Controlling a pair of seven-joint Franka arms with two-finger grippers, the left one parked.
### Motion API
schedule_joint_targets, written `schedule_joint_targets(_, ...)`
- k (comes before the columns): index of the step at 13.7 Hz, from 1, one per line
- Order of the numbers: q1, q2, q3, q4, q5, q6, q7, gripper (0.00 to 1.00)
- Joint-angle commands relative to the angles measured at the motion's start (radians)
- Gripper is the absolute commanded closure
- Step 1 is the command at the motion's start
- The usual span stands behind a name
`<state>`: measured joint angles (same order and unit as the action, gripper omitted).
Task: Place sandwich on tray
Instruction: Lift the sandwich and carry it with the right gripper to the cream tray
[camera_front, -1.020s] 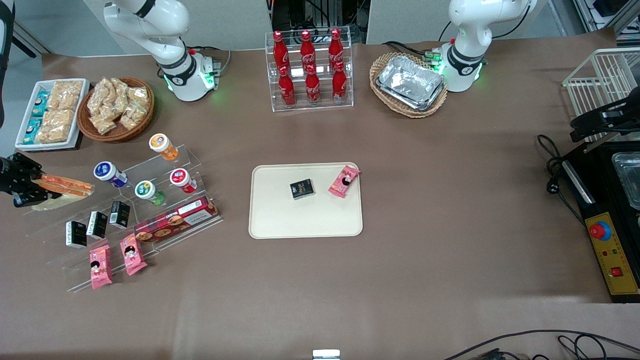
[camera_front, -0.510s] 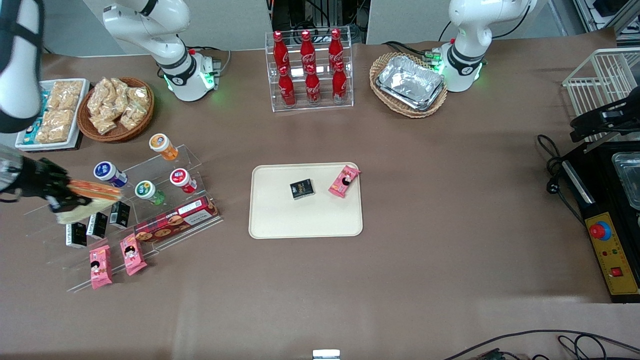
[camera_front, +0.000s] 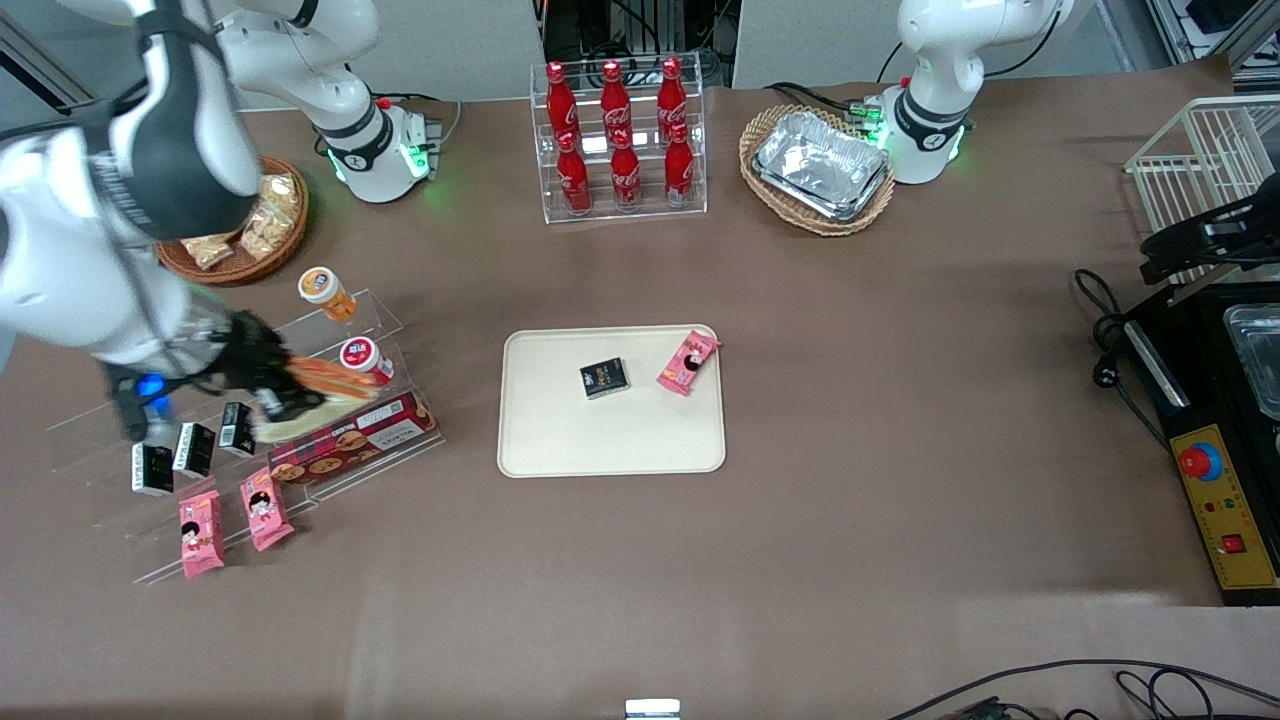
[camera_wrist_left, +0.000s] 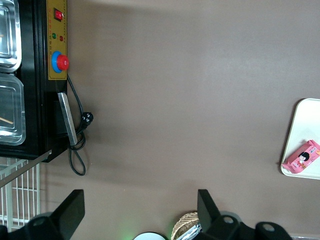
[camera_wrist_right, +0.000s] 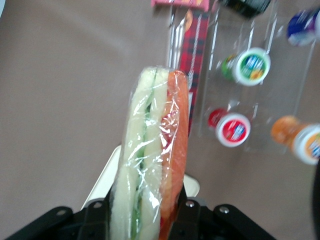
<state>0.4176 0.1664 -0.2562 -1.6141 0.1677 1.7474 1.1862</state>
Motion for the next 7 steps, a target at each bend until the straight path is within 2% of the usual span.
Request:
schedule_joint_targets(1,0.124,0.05,-0.012,0.026,0.032,0.064,0.139,0.55)
schedule_joint_targets(7,0.309,0.16,-0.012,0.026,0.061,0.237,0.361,0.55)
